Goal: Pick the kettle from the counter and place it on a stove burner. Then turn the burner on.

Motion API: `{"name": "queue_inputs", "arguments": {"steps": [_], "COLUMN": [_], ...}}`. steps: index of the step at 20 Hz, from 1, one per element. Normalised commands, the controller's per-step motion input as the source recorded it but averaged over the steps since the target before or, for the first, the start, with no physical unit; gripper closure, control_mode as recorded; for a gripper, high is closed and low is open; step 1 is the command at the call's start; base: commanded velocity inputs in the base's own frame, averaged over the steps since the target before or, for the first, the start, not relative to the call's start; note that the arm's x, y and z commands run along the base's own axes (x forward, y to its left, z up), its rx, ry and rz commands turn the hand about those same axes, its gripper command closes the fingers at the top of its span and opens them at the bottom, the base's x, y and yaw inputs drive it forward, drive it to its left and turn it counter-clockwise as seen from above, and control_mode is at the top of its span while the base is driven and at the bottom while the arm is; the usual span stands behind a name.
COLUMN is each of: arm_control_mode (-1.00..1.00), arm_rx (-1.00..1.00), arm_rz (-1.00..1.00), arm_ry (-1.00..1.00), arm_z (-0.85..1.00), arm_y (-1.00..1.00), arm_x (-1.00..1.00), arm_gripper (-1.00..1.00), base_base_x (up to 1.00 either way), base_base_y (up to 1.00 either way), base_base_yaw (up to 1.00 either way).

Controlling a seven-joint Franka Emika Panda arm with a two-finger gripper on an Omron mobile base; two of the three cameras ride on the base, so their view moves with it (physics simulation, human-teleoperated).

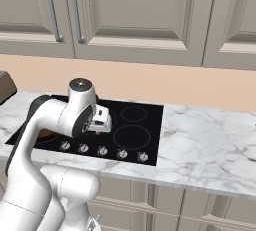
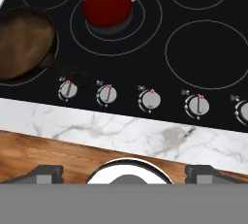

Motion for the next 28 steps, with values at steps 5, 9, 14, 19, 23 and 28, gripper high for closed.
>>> {"name": "queue_inputs", "arguments": {"steps": [5, 9, 14, 19, 23, 28], "arm_control_mode": [-1.00, -1.00, -1.00, -1.00, -1.00, -1.00], "arm_rx": [0.00, 0.00, 0.00, 0.00, 0.00, 0.00], "arm_rz": [0.01, 0.00, 0.00, 0.00, 0.00, 0.00], "arm_ry": [0.01, 0.03, 0.02, 0.01, 0.00, 0.00], "arm_z": [-0.17, -0.16, -0.16, -0.17, -0.18, -0.22], "arm_y": [-0.03, 0.00, -0.01, -0.04, 0.00, 0.00], "arm_x": [0.00, 0.00, 0.00, 0.00, 0.01, 0.09], "arm_gripper": [-1.00, -1.00, -1.00, -1.00, -1.00, -1.00], "base_base_x": [0.00, 0.00, 0.00, 0.00, 0.00, 0.00], "base_base_y": [0.00, 0.00, 0.00, 0.00, 0.00, 0.00], "base_base_yaw": [0.00, 0.00, 0.00, 0.00, 0.00, 0.00]}}
